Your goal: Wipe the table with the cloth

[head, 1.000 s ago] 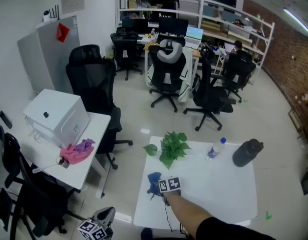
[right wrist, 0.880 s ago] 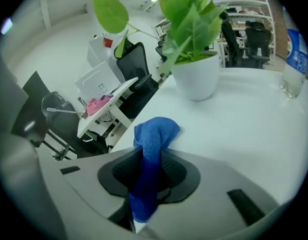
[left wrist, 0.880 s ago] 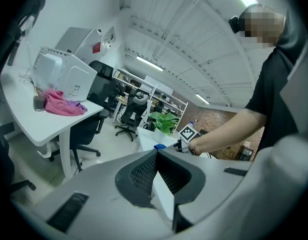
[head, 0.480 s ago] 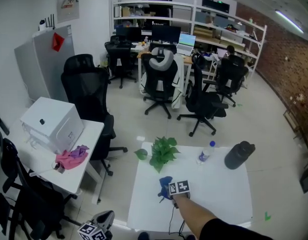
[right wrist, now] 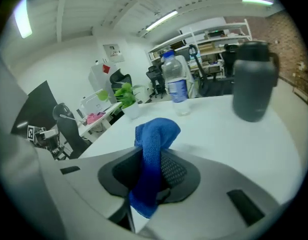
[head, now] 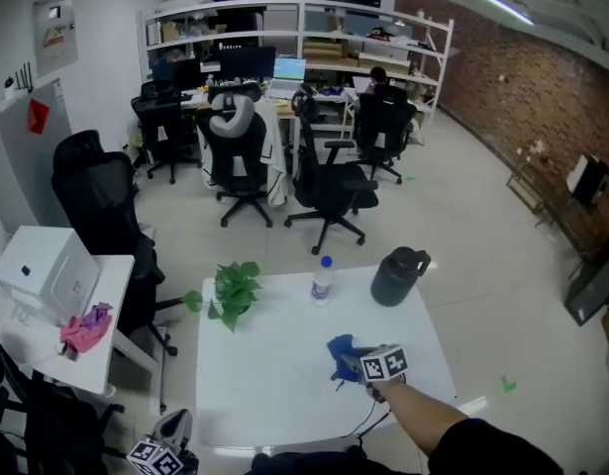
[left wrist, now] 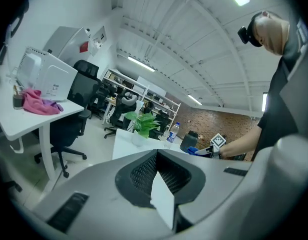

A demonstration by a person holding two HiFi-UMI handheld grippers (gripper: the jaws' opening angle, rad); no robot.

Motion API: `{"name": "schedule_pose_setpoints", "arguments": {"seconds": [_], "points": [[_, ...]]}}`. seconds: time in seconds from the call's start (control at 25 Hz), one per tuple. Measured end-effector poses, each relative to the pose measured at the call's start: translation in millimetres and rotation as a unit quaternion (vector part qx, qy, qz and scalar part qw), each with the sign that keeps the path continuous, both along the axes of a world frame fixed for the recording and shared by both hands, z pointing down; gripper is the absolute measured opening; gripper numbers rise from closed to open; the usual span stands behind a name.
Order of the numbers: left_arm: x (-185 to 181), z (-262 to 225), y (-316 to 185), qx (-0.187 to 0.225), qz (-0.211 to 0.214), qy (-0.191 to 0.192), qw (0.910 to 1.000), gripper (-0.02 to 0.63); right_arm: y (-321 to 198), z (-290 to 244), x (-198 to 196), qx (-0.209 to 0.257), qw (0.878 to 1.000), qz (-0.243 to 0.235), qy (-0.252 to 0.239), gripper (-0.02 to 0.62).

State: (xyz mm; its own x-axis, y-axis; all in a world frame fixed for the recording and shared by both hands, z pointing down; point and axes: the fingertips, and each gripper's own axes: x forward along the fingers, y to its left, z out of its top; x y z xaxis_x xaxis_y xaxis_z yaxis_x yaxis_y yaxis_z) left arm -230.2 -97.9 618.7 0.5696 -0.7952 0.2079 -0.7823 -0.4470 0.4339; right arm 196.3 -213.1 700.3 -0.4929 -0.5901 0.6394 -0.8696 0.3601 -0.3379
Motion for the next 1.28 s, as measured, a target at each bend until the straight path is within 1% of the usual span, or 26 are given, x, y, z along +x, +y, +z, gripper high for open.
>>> {"name": "schedule_pose_setpoints", "arguments": {"seconds": [0.12, 0.24, 0.36, 0.48, 0.6, 0.68, 0.84, 0.96, 1.04, 1.08, 1.12, 1.2, 1.28], "points": [[37.6, -3.8, -0.6, 0.0, 0.018, -0.007, 0.9998, -0.002, 45.9, 1.2, 107.0, -0.006, 0.999, 0.036, 0.04, 0.095], [79.5, -8.9, 1.1, 0.001, 0.041, -0.024, 0.9989, -0.002, 94.5, 7.6, 191.1, -0.018, 0.995, 0.061, 0.08, 0.094], [123.0, -12.4, 7.1, 0.001, 0.063, -0.036, 0.9974, -0.002, 137.7, 22.1, 251.4, -0.042, 0.99, 0.063, 0.118, 0.095], [156.8, -16.0, 15.2, 0.001, 0.082, -0.045, 0.9956, -0.002, 172.0, 43.2, 289.3, -0.07, 0.985, 0.058, 0.145, 0.095], [175.3, -20.7, 21.5, 0.002, 0.092, -0.055, 0.9942, -0.002, 183.9, 63.3, 309.1, -0.08, 0.98, 0.048, 0.177, 0.097], [181.4, -25.1, 25.6, 0.001, 0.094, -0.059, 0.9938, -0.002, 188.0, 75.2, 312.7, -0.088, 0.978, 0.044, 0.186, 0.1], [185.2, -30.6, 34.8, -0.002, 0.095, -0.075, 0.9927, -0.002, 186.6, 81.3, 317.3, -0.077, 0.978, 0.048, 0.189, 0.138], [177.4, -31.9, 37.9, -0.003, 0.086, -0.078, 0.9932, -0.002, 185.6, 81.9, 320.3, -0.075, 0.979, 0.054, 0.182, 0.159], [168.2, -30.5, 36.7, 0.0, 0.081, -0.079, 0.9936, -0.002, 184.6, 77.8, 317.7, -0.072, 0.98, 0.065, 0.171, 0.21], [163.3, -30.2, 35.0, 0.003, 0.079, -0.079, 0.9938, -0.002, 181.8, 71.6, 315.6, -0.064, 0.981, 0.072, 0.167, 0.245], [158.4, -30.6, 33.0, 0.008, 0.076, -0.078, 0.994, -0.002, 177.5, 62.3, 312.2, -0.051, 0.982, 0.077, 0.163, 0.261], [149.6, -32.0, 28.9, 0.017, 0.073, -0.076, 0.9943, -0.002, 166.9, 35.8, 299.7, -0.015, 0.985, 0.081, 0.153, 0.269], [143.0, -33.9, 25.4, 0.025, 0.07, -0.071, 0.9947, -0.002, 158.3, 0.6, 276.3, 0.028, 0.989, 0.071, 0.128, 0.272]]}}
